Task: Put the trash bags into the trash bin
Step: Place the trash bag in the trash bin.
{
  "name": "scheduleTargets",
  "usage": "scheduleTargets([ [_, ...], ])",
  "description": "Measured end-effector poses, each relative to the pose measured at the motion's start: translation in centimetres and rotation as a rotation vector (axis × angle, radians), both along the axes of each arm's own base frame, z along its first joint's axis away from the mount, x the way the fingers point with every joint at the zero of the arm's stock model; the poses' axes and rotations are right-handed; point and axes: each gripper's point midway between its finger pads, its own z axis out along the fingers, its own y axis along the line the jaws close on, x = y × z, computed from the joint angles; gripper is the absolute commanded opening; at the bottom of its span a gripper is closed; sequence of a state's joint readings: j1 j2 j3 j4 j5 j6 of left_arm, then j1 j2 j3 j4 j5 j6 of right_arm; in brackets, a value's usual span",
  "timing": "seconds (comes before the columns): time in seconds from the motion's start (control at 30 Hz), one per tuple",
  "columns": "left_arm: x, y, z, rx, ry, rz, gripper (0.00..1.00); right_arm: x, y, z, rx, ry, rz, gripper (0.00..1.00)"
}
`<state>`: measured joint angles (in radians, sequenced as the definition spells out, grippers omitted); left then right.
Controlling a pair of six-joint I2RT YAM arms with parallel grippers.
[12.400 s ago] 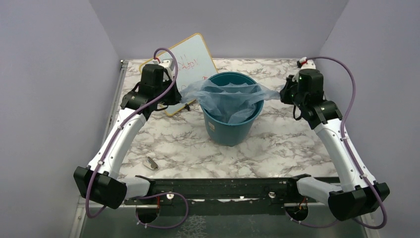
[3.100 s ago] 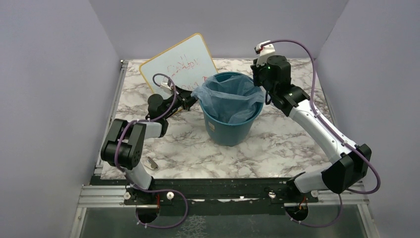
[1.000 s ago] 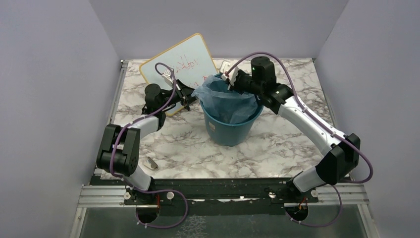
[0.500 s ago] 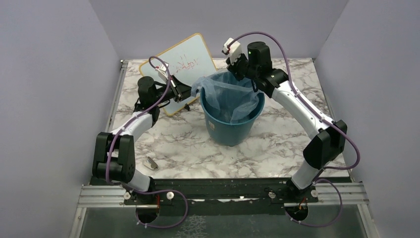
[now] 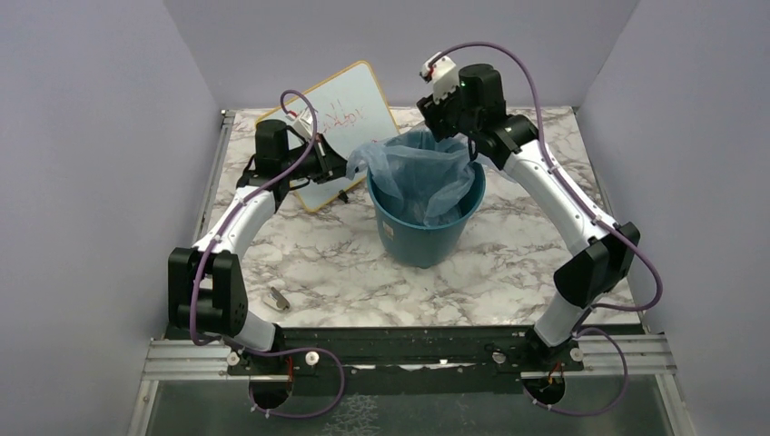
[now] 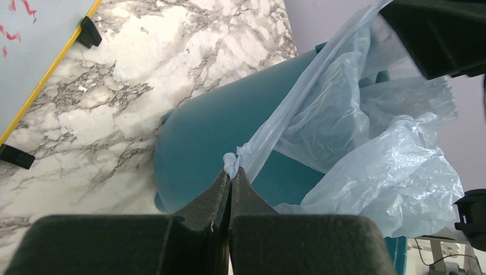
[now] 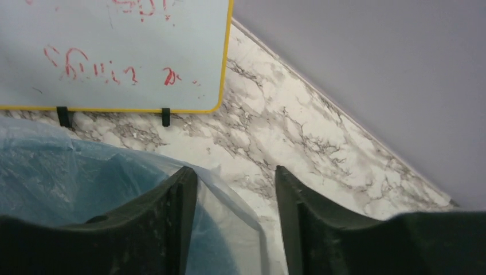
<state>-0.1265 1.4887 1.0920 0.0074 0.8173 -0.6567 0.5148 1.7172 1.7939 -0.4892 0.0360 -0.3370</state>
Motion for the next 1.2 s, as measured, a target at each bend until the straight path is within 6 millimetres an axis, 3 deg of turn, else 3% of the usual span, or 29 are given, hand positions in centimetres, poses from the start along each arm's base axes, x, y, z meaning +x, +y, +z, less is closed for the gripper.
scheduleTargets([
  [0.13, -0.4, 0.1, -0.7, 0.016, 0.024, -0.005, 0.0, -0.2, -1.1, 1.9, 0.073, -0.005, -0.043, 0.81],
  [0.3, -0.5, 0.2, -0.9, 0.021, 0.036, -0.007, 0.0, -1.5, -4.9, 6.0, 0.229, -0.033, -0.147, 0.84],
  [0.37, -0.5, 0.2, -0.9, 0.021, 0.036, -0.007, 0.0, -2.0, -7.1, 7.8, 0.303, -0.049, -0.209, 0.84],
  [0.43, -0.5, 0.2, -0.9, 0.021, 0.036, -0.008, 0.0, -2.6, -9.9, 8.4, 0.378, -0.042, -0.281, 0.85],
  [0.53, -0.6, 0.2, -0.9, 0.02, 0.036, -0.01, 0.0, -4.3, -14.5, 6.2, 0.49, 0.026, -0.402, 0.86],
  [0.67, -0.6, 0.1, -0.9, 0.018, 0.037, -0.013, 0.0, -7.4, -18.8, 0.1, 0.63, 0.196, -0.542, 0.88],
  [0.77, -0.7, 0.1, -0.9, 0.019, 0.038, -0.015, 0.0, -9.1, -19.1, -3.5, 0.698, 0.323, -0.579, 0.88],
  [0.87, -0.8, 0.1, -1.0, 0.02, 0.043, -0.018, 0.0, -10.3, -18.4, -5.4, 0.754, 0.415, -0.588, 0.89],
  [1.03, -1.0, 0.1, -0.9, 0.022, 0.049, -0.025, 0.0, -11.4, -18.7, -4.9, 0.79, 0.408, -0.629, 0.88],
  [1.2, -1.1, 0.1, -0.9, 0.022, 0.056, -0.031, 0.0, -12.5, -20.5, -1.6, 0.729, 0.273, -0.66, 0.88],
])
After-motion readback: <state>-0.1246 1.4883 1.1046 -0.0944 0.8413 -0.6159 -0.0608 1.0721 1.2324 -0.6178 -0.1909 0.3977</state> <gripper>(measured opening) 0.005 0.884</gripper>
